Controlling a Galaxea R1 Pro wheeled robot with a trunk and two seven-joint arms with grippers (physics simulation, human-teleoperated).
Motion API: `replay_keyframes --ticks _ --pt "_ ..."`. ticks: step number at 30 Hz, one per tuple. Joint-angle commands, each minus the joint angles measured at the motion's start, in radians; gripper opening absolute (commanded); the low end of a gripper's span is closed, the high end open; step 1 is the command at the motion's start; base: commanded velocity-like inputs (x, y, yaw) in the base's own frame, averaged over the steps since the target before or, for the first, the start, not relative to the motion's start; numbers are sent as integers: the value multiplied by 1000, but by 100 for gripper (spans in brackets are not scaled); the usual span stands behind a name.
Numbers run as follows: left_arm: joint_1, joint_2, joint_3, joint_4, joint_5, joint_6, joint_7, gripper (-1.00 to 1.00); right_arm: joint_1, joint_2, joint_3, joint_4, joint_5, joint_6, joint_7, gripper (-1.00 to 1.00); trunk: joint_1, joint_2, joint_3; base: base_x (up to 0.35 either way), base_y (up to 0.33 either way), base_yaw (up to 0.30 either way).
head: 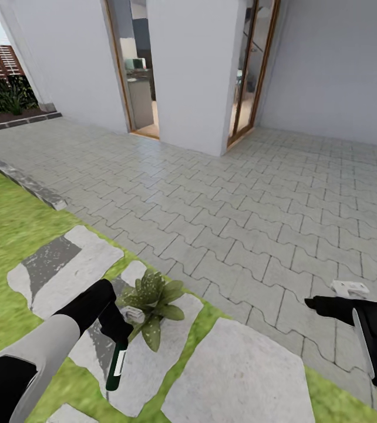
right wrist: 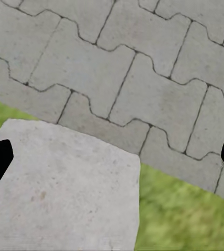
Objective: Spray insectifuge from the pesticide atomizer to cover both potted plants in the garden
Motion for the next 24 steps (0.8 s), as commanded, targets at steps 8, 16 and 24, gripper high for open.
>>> replay_keyframes --ticks 8,16,24 --pt "-1 0 -1 -2 -9 7 -10 -100 0 -1 -2 -1 11 3 10 100 0 0 -1 58 -282 192" --pt "-1 0 -3 -1 -9 6 -10 -100 0 -14 -1 1 9 3 13 100 0 0 -1 4 -213 20" --pt "-1 0 -3 -1 -9 7 -10 -100 0 -14 -1 1 9 3 12 100 0 0 -1 0 -18 135"
